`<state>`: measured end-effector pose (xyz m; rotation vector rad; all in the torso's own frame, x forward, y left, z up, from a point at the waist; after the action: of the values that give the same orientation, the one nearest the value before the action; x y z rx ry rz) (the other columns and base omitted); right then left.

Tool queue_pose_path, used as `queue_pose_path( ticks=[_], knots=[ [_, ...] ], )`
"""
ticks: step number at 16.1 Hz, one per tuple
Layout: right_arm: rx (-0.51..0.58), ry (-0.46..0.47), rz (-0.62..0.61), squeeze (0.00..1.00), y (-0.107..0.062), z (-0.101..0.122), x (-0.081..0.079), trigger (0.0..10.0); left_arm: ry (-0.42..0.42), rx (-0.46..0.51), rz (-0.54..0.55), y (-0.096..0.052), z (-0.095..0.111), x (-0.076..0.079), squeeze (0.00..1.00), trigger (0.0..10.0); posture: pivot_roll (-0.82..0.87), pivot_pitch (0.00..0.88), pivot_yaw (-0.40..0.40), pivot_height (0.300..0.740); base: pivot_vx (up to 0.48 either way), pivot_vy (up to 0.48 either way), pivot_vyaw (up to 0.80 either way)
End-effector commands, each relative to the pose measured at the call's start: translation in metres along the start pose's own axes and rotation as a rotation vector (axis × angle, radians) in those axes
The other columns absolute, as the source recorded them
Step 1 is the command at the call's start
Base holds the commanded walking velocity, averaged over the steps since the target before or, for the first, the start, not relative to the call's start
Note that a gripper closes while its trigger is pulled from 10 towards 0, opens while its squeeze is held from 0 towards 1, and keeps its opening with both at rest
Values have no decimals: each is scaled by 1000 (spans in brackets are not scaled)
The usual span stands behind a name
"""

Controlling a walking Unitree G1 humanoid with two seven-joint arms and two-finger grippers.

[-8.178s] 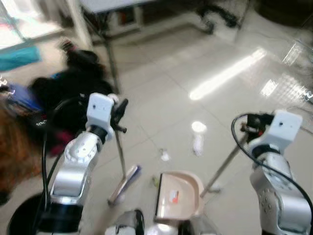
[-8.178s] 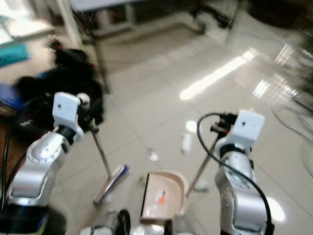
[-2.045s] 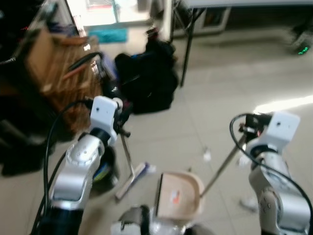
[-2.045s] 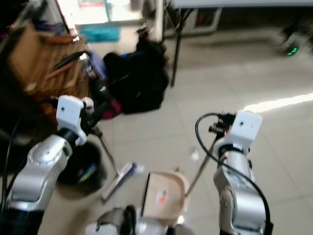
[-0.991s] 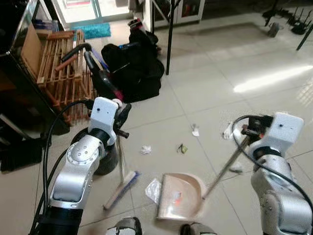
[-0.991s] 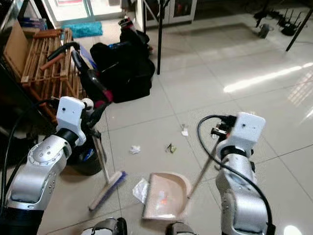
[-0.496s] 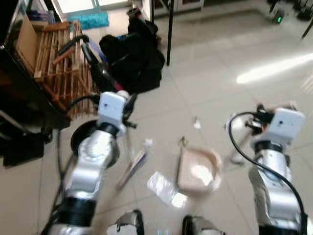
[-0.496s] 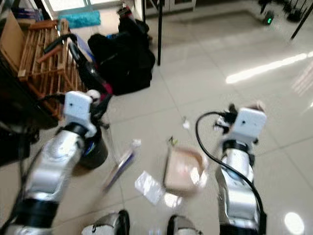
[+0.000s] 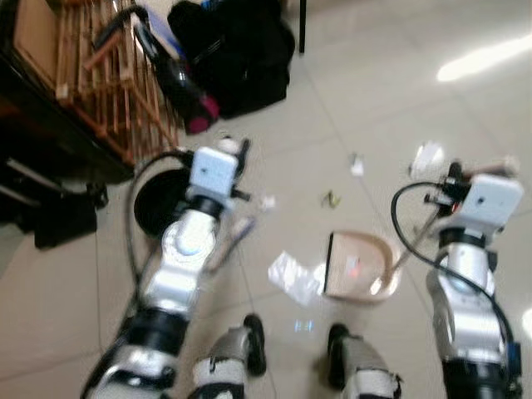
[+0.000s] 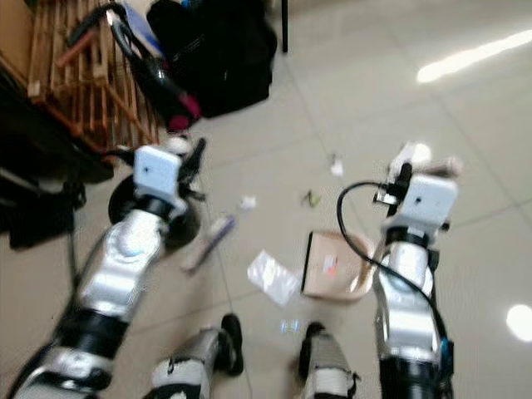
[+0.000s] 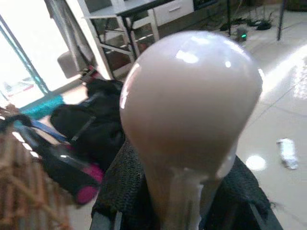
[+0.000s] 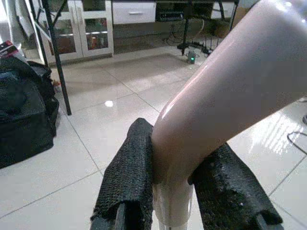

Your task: Sweep floor

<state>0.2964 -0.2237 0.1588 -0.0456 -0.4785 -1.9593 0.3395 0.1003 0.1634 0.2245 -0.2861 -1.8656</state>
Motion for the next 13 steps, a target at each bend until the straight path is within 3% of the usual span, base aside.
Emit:
queue_pose_path(
  ticks=[1,5,8,11,13],
  knots=[
    [56,-27,-1,0,-1,4,1,10000,-2,30,5,-1,1,-1,0,10000,62,457,144,740,0,0,0],
    [136,-21,56,0,1,14,-7,10000,-26,57,6,6,-2,6,0,10000,66,495,151,740,0,0,0],
    [141,-31,104,0,-6,12,-18,10000,-25,64,20,4,-5,7,0,10000,60,489,145,740,0,0,0],
    [155,-50,165,0,-14,10,-34,10000,-48,81,36,8,-3,10,0,10000,65,489,142,740,0,0,0],
    [181,-52,241,0,-19,15,-54,10000,-78,109,73,14,3,11,0,10000,68,493,144,740,0,0,0]
  ],
)
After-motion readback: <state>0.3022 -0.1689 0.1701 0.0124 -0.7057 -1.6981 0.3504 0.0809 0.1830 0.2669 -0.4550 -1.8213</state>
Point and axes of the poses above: a point about 5 cm out from each wrist's last joint towards the gripper, its own y axis pointing out of the wrist towards the gripper, its own z axis along the axis of the wrist's last joint, x = y × z, the point moved 1 cm from there along y, pointing out of the wrist towards the gripper, and after that the axes turned 12 degrees about -y, right-handed, at the moved point
